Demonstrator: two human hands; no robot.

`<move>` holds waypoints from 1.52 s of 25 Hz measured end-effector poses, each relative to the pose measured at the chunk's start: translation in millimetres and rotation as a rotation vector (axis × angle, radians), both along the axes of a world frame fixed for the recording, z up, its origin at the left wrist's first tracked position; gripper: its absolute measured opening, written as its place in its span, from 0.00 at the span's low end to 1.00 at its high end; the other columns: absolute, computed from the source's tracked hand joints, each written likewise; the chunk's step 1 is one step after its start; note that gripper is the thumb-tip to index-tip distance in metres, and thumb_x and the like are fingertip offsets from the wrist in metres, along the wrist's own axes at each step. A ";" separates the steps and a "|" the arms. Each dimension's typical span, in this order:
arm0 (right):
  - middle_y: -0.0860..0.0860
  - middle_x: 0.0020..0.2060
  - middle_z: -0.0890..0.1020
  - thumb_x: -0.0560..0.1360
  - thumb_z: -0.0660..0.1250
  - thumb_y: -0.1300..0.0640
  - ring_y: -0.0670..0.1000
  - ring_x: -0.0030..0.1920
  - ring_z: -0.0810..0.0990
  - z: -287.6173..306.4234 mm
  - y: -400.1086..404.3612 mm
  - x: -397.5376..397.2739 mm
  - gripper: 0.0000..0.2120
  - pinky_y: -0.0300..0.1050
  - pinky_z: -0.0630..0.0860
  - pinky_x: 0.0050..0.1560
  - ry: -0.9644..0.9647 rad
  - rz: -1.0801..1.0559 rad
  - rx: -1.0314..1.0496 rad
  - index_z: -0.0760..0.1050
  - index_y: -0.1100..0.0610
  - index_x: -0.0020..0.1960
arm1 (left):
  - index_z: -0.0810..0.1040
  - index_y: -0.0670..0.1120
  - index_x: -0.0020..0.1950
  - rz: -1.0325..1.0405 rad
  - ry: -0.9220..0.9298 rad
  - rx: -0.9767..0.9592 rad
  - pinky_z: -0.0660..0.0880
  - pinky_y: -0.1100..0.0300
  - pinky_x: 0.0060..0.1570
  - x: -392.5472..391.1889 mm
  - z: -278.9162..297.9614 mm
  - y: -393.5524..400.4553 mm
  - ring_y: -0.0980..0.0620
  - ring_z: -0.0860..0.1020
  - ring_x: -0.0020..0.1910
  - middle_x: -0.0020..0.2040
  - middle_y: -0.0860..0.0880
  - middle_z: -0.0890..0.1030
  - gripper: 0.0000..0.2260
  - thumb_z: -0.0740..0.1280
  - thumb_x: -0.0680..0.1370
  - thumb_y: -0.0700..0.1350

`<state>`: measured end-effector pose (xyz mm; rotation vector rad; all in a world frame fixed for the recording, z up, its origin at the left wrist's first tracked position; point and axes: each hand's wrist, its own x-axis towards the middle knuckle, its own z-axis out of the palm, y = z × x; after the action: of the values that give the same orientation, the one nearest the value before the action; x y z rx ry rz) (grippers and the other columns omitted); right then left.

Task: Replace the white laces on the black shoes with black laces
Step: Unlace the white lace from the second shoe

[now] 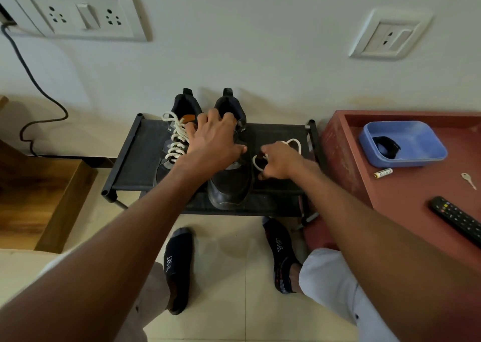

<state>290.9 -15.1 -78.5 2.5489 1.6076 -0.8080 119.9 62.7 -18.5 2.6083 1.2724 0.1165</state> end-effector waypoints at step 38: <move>0.46 0.41 0.83 0.76 0.76 0.51 0.51 0.43 0.83 34.5 106.2 -137.1 0.11 0.52 0.82 0.46 0.088 -0.067 0.557 0.75 0.49 0.54 | 0.85 0.55 0.59 0.227 -0.222 -0.128 0.67 0.45 0.64 -85.6 -24.9 126.4 0.46 0.72 0.69 0.69 0.52 0.76 0.14 0.63 0.84 0.57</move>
<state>153.8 91.1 -44.1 2.9748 2.0219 -0.5359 34.3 189.1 -43.3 2.2647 1.4376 0.3413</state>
